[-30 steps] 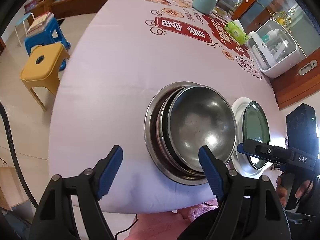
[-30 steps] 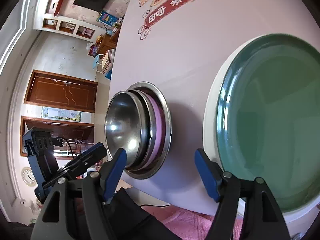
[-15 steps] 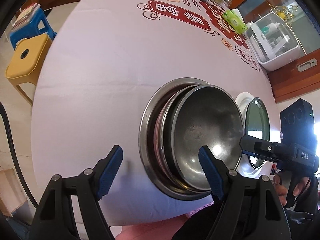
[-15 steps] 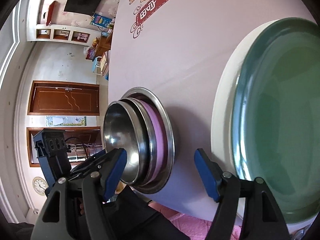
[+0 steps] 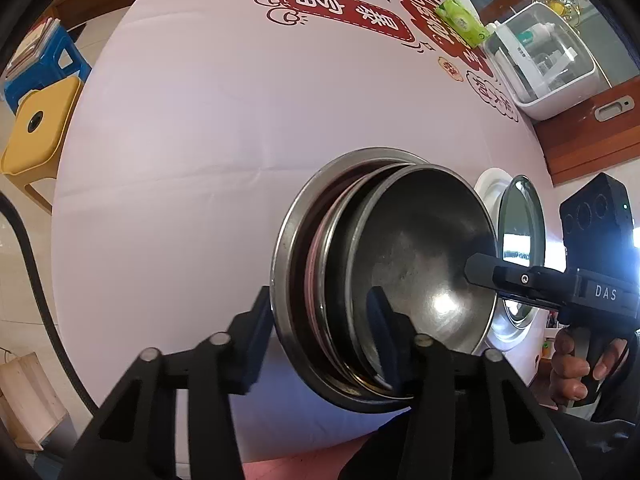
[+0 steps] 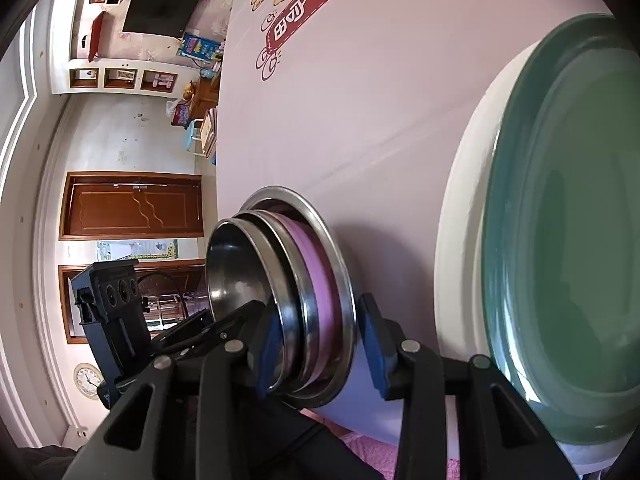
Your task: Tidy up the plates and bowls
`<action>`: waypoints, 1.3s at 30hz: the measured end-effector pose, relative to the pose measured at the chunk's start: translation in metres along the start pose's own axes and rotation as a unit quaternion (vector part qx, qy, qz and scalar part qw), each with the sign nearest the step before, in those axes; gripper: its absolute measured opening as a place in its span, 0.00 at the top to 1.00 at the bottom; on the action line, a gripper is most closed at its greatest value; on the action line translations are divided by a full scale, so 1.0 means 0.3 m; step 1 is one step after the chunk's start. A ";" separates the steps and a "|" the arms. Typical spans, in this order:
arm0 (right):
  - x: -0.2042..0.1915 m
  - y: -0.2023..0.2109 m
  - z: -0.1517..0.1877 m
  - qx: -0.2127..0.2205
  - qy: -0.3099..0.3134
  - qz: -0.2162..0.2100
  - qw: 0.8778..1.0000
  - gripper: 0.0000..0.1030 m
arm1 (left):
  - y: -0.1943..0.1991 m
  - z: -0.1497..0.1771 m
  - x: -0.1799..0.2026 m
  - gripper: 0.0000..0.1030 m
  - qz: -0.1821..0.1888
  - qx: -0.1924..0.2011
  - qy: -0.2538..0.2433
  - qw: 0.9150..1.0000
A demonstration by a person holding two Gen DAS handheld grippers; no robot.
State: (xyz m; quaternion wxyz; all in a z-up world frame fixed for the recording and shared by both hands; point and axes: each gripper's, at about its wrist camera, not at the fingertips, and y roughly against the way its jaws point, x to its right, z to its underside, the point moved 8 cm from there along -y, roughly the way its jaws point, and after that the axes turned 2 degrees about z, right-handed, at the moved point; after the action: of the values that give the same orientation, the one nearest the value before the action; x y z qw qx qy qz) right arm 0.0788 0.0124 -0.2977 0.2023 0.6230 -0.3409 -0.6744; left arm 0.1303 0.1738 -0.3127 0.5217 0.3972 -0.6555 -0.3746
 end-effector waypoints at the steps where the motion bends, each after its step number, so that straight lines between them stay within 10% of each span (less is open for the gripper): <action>1: 0.000 0.001 0.000 0.000 0.000 0.000 1.000 0.64 | 0.000 0.002 -0.002 0.61 0.002 -0.001 0.001 1.000; 39: 0.034 0.360 -0.005 0.154 0.050 -0.006 0.987 0.67 | 0.128 -0.103 0.310 0.62 0.055 0.091 -0.070 0.992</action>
State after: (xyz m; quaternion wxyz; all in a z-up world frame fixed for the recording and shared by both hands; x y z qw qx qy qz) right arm 0.0625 -0.0691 -0.2280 0.1168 0.6819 -0.4260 -0.5830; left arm 0.1426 0.1020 -0.2366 0.4561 0.3794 -0.7427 -0.3105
